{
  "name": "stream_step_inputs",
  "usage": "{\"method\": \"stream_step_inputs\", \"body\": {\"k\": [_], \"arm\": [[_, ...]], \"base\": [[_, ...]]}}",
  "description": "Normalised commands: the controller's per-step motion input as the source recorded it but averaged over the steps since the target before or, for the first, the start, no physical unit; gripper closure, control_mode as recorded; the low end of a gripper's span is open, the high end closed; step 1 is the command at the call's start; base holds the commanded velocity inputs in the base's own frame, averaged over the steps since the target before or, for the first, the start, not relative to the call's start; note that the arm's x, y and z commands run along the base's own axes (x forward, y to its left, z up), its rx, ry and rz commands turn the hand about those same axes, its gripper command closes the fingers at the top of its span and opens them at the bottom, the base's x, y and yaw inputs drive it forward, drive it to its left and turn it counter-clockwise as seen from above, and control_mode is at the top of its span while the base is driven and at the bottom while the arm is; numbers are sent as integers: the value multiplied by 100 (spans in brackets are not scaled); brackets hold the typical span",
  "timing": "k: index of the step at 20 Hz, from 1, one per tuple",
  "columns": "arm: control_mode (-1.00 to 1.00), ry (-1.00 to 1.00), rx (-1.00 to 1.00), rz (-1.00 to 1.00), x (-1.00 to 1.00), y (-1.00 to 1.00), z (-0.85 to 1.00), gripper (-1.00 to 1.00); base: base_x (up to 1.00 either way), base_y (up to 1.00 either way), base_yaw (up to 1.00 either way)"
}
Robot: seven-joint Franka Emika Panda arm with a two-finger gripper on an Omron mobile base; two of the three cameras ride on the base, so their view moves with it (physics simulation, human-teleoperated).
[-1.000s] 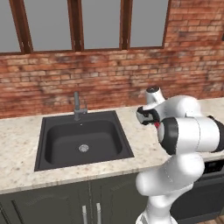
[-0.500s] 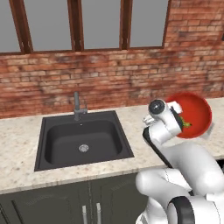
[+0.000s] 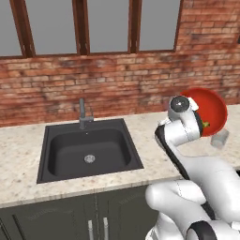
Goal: Move the glass cup from next to the sink to the open cabinet. Then, move the bowl with the broccoli to the fridge to clear the area for faucet cleaning.
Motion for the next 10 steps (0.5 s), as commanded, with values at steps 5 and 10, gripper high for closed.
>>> {"method": "stream_step_inputs", "body": {"k": [5,10], "arm": [[-100,63,0,9,-10,26,27,100],[-100,27,-2,0,-1,7,2,100]], "base": [[0,0,0],[0,0,0]]}}
